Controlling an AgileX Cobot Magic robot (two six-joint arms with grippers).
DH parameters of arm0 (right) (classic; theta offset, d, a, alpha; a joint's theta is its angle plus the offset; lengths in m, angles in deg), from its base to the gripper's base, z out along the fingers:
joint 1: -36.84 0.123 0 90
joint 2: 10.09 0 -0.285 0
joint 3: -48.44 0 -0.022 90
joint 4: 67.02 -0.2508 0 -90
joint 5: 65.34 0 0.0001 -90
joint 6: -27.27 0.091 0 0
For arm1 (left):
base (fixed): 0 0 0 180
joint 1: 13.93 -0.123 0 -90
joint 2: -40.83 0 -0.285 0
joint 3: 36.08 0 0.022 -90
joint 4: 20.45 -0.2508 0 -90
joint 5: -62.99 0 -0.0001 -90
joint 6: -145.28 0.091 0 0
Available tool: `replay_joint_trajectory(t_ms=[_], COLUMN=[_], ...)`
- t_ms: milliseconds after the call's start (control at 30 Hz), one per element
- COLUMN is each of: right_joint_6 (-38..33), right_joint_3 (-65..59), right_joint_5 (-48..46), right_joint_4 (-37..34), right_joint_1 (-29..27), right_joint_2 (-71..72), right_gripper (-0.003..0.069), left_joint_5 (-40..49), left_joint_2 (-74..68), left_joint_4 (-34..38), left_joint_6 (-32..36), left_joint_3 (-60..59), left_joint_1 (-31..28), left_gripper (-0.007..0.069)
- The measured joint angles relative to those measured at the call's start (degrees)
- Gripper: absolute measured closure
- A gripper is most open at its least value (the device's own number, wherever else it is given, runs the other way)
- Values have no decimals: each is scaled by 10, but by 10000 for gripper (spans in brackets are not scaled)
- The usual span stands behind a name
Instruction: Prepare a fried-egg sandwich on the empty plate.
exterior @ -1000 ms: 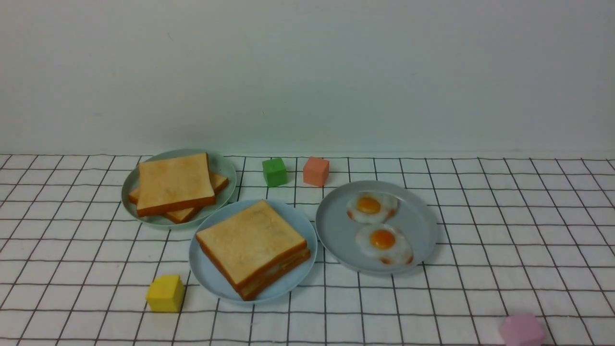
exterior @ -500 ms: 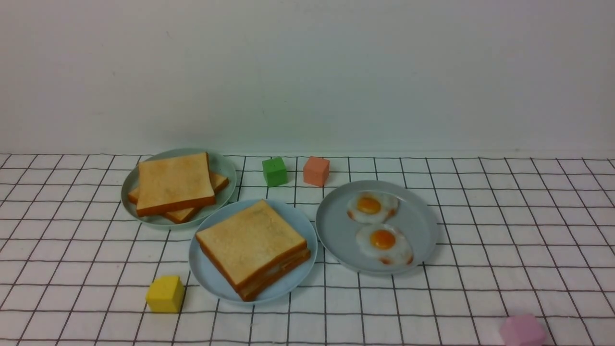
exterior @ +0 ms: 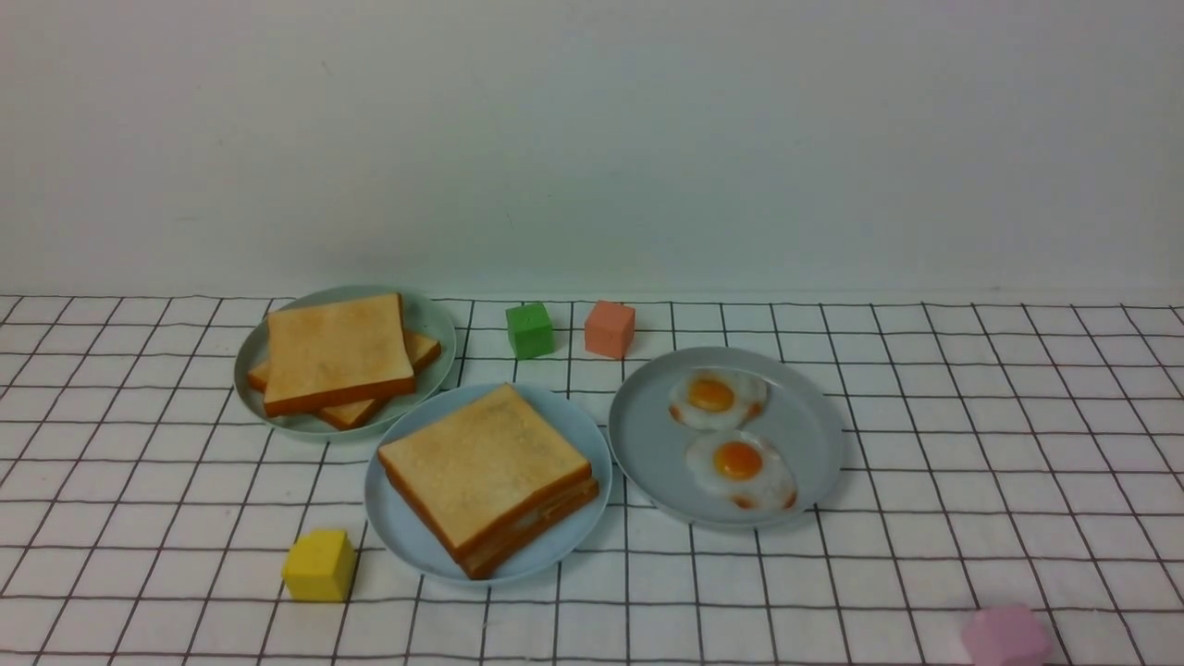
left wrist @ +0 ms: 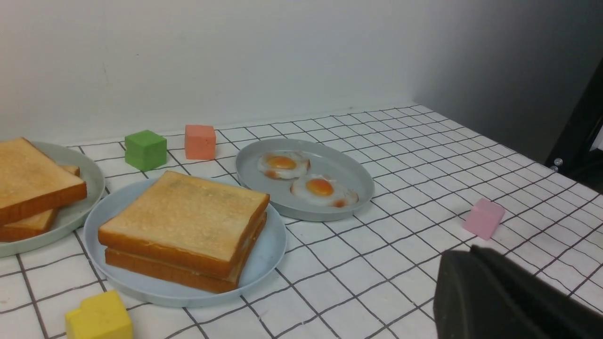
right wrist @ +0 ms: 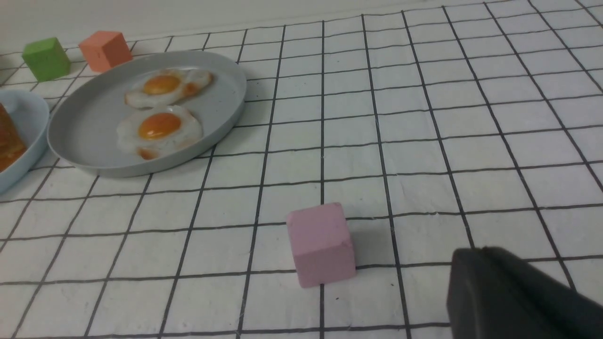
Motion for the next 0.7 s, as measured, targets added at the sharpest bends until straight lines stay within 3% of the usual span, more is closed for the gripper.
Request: replay_joint_trajectory(t_ms=[67, 133, 167, 300, 367, 400, 433, 533, 700], right_joint_6=[0, 0, 0, 0, 0, 0, 0, 0, 0], right_joint_3=[0, 0, 0, 0, 0, 0, 0, 0, 0], right_joint_5=[0, 1, 1, 1, 1, 1, 1, 1, 1], right_joint_4=[0, 0, 0, 0, 0, 0, -1, -1, -1], right_joint_1=[0, 0, 0, 0, 0, 0, 0, 0, 0], right_joint_2=[0, 0, 0, 0, 0, 0, 0, 0, 0], right_gripper=[664, 662, 662, 658, 656, 656, 655, 654, 652], left_joint_5=[-7, -21, -22, -37, -16, -11, 48, 100, 108], left_joint_2=[0, 0, 0, 0, 0, 0, 0, 0, 0], left_joint_4=[-5, -9, -9, -10, -10, -10, -10, -10, -8], left_joint_6=[-1, -5, -5, -11, -25, -28, -43, -56, -60], left_joint_3=[-4, -10, -10, -40, -56, -56, -57, -62, -62], left_joint_1=[-15, -82, -89, -244, -305, -310, -339, -353, -354], left_gripper=[628, 638, 638, 638, 638, 638, 638, 638, 638])
